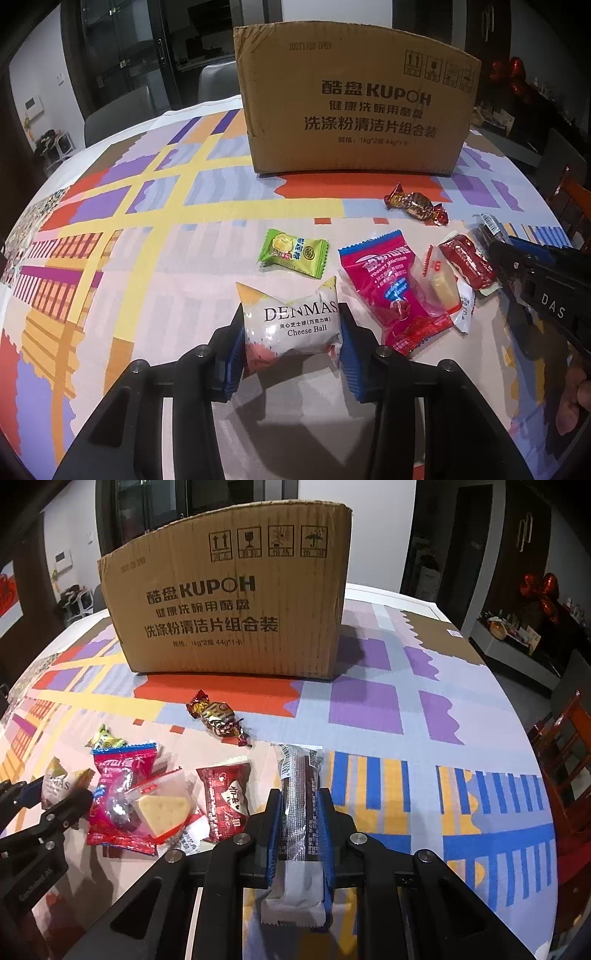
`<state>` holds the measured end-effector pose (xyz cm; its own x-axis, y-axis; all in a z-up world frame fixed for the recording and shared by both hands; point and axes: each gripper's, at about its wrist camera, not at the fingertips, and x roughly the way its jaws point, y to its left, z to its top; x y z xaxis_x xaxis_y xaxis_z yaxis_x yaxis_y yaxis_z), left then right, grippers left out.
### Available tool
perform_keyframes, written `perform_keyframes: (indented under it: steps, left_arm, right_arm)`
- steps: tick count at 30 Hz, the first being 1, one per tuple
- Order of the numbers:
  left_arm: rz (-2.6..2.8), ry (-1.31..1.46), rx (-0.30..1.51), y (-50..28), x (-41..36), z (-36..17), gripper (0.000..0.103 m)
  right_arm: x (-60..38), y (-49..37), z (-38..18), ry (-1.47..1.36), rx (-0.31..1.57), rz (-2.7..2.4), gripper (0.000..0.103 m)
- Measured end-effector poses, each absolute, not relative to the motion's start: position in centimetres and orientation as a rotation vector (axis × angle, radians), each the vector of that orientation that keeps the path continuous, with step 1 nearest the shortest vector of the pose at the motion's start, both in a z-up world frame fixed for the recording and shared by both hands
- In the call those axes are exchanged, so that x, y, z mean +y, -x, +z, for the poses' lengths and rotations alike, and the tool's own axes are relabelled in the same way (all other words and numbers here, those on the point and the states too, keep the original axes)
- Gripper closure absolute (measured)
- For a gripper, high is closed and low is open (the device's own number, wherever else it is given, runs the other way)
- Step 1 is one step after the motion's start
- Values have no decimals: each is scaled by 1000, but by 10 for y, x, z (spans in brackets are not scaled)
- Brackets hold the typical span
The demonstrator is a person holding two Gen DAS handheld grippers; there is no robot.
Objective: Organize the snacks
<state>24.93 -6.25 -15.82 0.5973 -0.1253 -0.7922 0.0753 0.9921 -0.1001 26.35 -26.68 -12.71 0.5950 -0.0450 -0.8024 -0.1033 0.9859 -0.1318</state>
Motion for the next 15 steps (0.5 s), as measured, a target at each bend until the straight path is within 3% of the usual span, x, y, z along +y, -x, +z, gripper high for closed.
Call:
perform_keyframes:
  steps: [15]
  left_arm:
    - [-108, 61, 874, -245, -55, -128, 59]
  right_arm:
    - [-260, -257, -101, 167, 888, 42, 84]
